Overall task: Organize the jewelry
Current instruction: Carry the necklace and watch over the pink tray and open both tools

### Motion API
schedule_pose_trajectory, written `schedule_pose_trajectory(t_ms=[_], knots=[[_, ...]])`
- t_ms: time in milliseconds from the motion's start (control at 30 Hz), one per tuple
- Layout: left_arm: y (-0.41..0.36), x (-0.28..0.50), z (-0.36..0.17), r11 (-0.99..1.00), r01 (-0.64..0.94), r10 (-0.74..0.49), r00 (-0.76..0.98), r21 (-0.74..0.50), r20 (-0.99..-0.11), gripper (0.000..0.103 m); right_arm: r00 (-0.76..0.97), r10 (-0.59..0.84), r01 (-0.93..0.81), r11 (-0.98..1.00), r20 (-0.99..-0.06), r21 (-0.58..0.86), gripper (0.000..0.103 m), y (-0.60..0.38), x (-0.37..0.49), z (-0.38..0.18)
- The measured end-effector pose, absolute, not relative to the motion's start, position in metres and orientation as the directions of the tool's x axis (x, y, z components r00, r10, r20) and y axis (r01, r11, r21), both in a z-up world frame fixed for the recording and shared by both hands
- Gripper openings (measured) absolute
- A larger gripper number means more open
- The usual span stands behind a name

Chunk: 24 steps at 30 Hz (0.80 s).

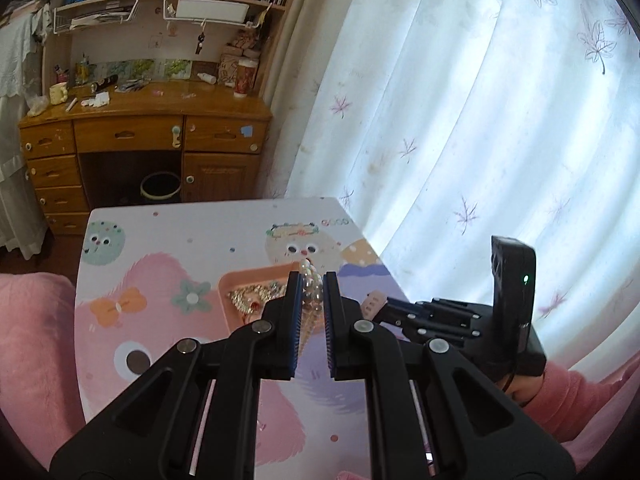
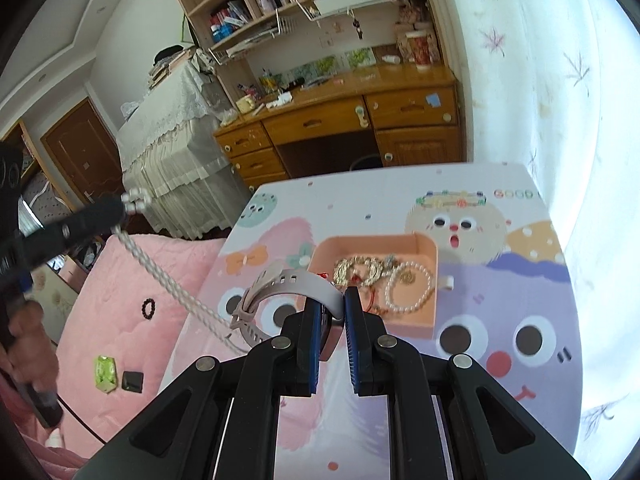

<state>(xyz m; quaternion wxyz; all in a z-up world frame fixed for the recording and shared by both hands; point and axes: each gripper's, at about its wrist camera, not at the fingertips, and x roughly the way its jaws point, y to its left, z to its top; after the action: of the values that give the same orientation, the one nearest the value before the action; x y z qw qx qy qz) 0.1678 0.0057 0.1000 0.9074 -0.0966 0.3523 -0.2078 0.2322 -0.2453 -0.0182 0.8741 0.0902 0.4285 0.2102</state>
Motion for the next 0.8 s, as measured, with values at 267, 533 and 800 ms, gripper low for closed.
schedule_pose_trajectory(t_ms=[267,533,800], knots=[[-0.011,0.211,0.102,0.893,0.334,-0.451,0.658,-0.302,-0.603,0.008,0.607,0.38,-0.295,0.923,-0.698,0.246,0.011,-0.243,0.254,-0.011],[-0.03,0.269,0.061,0.909,0.293,-0.416,0.628,-0.295,-0.658,0.008,0.633,0.355,-0.279,0.934,-0.688,0.225,0.011,-0.236,0.288,-0.032],[-0.045,0.328,0.003,0.92,0.22,-0.393,0.498,-0.325,-0.774,0.015,0.595,0.339,-0.306,0.934,-0.729,0.185,0.011,-0.229,0.322,-0.069]])
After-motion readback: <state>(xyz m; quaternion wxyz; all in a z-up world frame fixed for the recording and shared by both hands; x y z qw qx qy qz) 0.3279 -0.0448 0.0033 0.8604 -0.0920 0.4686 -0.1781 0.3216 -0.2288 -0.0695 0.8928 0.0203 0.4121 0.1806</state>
